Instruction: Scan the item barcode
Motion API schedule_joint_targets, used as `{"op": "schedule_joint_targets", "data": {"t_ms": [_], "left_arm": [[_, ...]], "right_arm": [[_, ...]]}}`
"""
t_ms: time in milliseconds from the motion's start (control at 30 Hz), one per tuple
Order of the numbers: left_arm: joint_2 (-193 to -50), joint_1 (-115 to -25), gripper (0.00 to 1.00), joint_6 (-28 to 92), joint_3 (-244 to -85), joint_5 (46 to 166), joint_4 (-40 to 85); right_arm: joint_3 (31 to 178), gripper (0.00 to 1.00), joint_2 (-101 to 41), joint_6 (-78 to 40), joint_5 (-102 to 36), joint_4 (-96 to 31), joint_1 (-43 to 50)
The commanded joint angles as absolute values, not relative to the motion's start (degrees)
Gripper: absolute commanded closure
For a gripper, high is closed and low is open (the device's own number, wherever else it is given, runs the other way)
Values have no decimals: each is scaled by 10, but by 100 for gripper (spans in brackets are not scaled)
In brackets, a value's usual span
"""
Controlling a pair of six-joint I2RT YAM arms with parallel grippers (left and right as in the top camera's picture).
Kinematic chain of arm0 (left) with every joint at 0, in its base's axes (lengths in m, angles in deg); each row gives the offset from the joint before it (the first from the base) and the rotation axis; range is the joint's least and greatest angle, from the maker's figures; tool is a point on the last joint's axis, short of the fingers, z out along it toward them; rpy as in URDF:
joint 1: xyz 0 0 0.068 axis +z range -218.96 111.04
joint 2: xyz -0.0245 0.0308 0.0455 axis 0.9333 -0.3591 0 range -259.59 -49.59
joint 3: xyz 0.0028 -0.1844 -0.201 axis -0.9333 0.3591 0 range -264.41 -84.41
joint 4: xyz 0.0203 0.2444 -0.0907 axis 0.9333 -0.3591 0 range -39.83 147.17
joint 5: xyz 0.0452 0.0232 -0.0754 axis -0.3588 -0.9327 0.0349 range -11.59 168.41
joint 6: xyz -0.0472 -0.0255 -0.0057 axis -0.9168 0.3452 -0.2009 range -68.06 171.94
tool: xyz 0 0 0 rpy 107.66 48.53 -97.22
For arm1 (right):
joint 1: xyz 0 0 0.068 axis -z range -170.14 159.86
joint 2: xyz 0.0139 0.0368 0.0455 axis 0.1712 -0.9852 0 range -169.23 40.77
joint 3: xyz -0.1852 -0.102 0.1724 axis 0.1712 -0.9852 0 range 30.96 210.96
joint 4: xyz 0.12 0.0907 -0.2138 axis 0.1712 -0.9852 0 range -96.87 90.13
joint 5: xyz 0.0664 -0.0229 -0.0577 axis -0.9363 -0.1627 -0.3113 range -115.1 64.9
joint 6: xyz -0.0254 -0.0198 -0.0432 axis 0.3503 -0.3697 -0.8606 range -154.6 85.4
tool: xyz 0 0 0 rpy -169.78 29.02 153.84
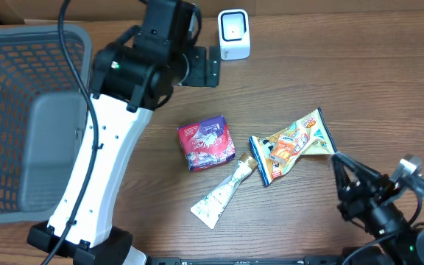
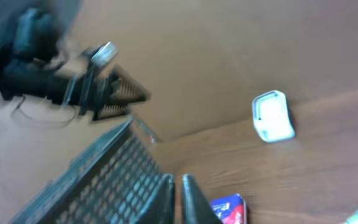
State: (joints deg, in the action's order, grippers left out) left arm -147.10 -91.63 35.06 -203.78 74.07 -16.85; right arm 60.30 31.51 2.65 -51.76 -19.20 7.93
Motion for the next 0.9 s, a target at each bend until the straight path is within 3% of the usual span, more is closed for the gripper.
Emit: {"op": "schedule_joint_targets", "data": {"t_ms": [0, 167, 267, 567, 700, 867], "left_arm": [[-1458, -899, 0, 340, -2045, 728, -180], [-1458, -898, 0, 317, -2045, 700, -190], [-1458, -898, 0, 316, -2045, 700, -194], [-1458, -898, 0, 316, -2045, 687, -228], [-1458, -898, 0, 316, -2045, 667, -243], [-1458, -898, 0, 311, -2045, 658, -251]], "right_arm": [[592, 96, 252, 217, -433, -184, 77], [557, 96, 97, 386, -484, -140, 77], [555, 96, -27, 376, -509, -101, 76], [556, 96, -426, 333, -695, 241, 52], [556, 96, -536, 340, -746, 282, 53], [556, 96, -570, 299, -769, 280, 46]]}}
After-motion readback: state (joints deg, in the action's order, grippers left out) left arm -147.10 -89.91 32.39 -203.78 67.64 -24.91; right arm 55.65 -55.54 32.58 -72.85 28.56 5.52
